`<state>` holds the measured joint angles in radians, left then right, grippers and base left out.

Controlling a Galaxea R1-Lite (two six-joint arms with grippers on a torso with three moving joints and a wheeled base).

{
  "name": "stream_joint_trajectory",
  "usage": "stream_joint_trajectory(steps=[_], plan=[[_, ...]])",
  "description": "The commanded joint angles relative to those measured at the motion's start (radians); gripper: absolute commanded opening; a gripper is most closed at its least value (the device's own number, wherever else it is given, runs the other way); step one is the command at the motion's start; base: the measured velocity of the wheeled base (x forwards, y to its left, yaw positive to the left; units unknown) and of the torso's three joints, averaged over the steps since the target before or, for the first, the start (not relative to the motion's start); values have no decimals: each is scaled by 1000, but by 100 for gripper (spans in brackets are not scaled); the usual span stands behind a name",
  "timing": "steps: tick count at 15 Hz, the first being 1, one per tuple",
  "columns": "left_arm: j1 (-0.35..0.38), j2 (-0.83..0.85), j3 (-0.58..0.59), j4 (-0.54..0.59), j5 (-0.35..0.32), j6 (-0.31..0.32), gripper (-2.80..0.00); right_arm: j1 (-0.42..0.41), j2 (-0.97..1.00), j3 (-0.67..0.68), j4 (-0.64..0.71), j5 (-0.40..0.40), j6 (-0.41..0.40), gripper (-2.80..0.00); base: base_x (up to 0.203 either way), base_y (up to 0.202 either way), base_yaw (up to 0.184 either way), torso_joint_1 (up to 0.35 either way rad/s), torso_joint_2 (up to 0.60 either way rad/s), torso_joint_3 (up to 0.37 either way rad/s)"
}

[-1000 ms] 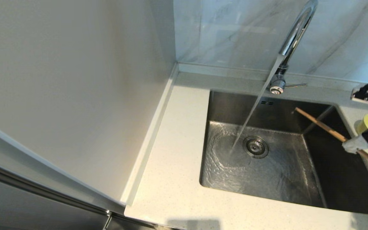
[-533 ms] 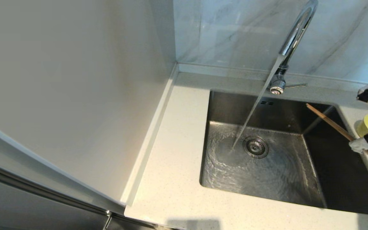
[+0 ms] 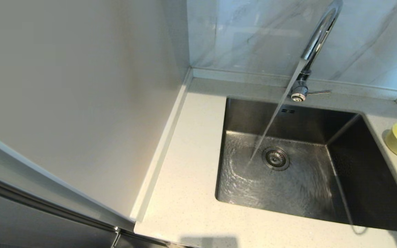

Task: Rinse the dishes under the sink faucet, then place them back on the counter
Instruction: Place the chopsticks on the table

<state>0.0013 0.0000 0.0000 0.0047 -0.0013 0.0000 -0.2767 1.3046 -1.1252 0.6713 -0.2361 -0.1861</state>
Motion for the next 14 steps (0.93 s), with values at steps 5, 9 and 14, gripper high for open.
stream_joint_trajectory(steps=[5,9,14], plan=[[0,0,0,0,0,1,-280,-169,-16,169,-84,-42,3,-280,0,0,0,0,0,0],[0,0,0,0,-1,0,-280,-270,94,364,-354,-39,-5,-280,0,0,0,0,0,0],[0,0,0,0,0,0,-280,-392,129,417,-430,17,-42,-280,0,0,0,0,0,0]])
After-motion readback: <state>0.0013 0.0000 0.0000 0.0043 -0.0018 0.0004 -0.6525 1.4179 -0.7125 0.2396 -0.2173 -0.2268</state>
